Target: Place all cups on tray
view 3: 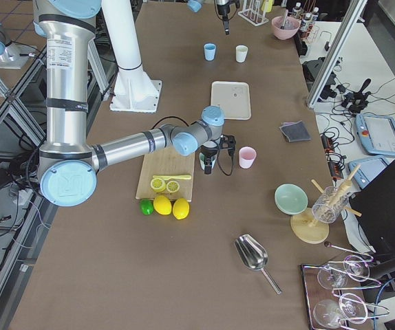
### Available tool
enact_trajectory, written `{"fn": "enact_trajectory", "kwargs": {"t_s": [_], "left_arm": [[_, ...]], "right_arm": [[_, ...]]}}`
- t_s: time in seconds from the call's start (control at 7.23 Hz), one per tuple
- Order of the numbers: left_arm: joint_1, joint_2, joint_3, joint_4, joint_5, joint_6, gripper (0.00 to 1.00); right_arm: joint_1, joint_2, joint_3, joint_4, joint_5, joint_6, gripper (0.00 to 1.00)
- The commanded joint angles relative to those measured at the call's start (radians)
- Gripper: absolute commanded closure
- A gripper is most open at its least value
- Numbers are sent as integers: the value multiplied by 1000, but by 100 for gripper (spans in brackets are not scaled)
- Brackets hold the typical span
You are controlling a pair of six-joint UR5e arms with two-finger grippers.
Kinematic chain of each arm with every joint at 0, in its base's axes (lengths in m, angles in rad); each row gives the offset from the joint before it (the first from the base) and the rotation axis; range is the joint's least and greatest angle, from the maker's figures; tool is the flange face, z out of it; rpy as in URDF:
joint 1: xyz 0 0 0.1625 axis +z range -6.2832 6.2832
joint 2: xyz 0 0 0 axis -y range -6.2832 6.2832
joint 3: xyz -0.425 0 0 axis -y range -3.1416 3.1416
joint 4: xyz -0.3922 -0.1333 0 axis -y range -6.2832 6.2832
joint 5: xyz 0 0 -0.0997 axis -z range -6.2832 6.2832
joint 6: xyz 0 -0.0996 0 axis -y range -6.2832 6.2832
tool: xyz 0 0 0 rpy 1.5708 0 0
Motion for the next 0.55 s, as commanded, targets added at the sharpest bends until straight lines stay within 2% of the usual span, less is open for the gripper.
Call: {"fn": "enact_trajectory", "kwargs": {"t_s": [0.0, 0.14, 0.42], "left_arm": [[12, -1, -16, 2, 0, -8, 2], [13, -2, -21, 2, -1, -8, 2], [50, 2, -22, 2, -3, -8, 2]], "right_arm": [[-12, 6, -8, 0, 1, -2, 88], [-25, 6, -9, 0, -2, -2, 100], [-26, 18, 3, 0, 8, 3, 100]]}}
